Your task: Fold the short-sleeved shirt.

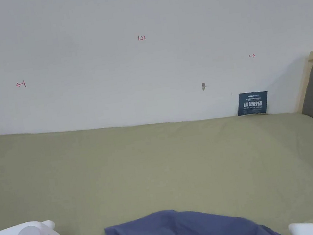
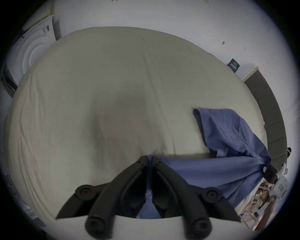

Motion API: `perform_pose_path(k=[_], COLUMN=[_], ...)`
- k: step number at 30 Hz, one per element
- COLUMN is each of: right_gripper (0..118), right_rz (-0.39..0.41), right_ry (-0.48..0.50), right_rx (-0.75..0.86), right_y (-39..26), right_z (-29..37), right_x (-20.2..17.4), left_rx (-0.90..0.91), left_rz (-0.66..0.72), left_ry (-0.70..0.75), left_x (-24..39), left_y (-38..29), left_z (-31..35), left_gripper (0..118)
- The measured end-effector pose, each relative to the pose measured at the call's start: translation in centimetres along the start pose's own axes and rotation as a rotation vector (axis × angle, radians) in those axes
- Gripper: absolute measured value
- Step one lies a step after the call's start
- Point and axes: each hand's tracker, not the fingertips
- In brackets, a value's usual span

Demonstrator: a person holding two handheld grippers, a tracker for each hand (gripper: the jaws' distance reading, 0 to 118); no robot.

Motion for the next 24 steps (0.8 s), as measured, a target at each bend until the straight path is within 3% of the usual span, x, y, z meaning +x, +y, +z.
perform_pose_path(k=[3,9,18,24], right_gripper=[12,12,12,12], right_rz=[-0.004,-0.022,0.045,0.118], right_ry=[-0.001,0.045,0.097,0.084], right_rx=[0.057,0.167,0.339,0.483], right_y=[-0.4,1.5,9.4,15.8], right_z=[1.4,3.3,6.3,8.5], right_x=[-0.3,-0.6,-2.7,-4.7], left_rx=[0.038,0.161,0.436,0.547], left_rz=[0.067,0.072,0.027,-0.021], left_ry=[-0.044,-0.102,-0.152,-0.074], left_x=[-0.6,-0.4,0.3,1.3], left_y=[0.2,1.2,4.6,7.2], left_z=[0.7,4.4,15.0,20.7], left_gripper=[6,5,5,5])
